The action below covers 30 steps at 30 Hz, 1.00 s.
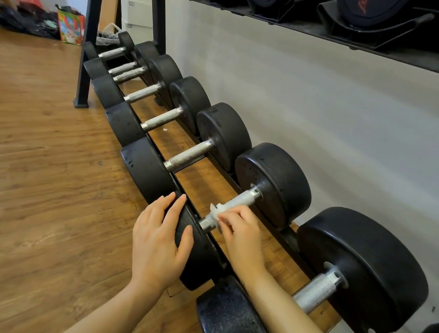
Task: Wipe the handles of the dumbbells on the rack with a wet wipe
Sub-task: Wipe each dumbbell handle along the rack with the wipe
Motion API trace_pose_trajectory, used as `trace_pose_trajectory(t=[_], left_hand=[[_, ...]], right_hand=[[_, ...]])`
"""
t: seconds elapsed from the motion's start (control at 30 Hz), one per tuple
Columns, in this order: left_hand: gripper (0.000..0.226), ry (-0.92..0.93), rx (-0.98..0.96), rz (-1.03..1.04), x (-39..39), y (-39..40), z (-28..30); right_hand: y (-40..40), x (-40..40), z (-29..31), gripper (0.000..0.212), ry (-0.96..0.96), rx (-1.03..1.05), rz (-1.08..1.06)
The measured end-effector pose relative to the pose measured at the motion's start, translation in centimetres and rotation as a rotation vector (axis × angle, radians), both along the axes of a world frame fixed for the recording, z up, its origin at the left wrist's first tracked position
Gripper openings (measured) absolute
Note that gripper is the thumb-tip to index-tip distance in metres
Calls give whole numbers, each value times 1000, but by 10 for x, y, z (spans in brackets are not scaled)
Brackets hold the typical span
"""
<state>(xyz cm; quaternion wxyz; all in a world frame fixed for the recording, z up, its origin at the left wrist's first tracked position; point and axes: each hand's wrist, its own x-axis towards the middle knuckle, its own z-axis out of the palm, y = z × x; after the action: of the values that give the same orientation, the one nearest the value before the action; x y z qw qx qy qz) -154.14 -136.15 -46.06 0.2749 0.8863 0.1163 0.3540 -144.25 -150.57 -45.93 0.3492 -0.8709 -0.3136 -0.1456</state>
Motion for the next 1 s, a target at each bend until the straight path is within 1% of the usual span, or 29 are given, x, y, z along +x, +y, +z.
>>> trace_pose_trajectory(t=[0.03, 0.17, 0.2, 0.33, 0.4, 0.5, 0.53, 0.63, 0.7, 0.87, 0.93, 1.0], left_hand=[[57, 1, 0, 2, 0, 0, 0], [57, 4, -3, 2, -1, 0, 1], [57, 5, -6, 2, -1, 0, 1], [57, 4, -11, 3, -1, -1, 1], [57, 8, -15, 1, -2, -1, 1], [57, 15, -18, -2, -2, -1, 1], [58, 18, -21, -1, -2, -1, 1], [58, 23, -33, 1, -2, -2, 2], [58, 29, -39, -1, -3, -2, 2], [57, 32, -55, -14, -3, -1, 2], [58, 61, -57, -21, -5, -1, 3], [59, 130, -46, -38, -7, 2, 9]], right_hand=[[0, 1, 0, 12, -2, 10, -12], [-7, 8, 5, 12, 11, 128, -182], [-7, 7, 5, 12, 8, 116, -170], [-1, -2, 2, 15, -47, -88, 44], [-2, 1, 3, 14, -47, -49, -8], [-7, 5, 8, 11, 36, 129, -172], [-7, 5, 8, 11, 38, 127, -171], [-3, 1, 4, 13, 6, 19, -36], [-3, 1, 2, 15, 4, -4, 3], [-3, 3, 6, 17, -20, 3, -25], [-5, 3, 10, 17, -22, 0, -37], [-9, 4, 16, 17, -6, -5, -54]])
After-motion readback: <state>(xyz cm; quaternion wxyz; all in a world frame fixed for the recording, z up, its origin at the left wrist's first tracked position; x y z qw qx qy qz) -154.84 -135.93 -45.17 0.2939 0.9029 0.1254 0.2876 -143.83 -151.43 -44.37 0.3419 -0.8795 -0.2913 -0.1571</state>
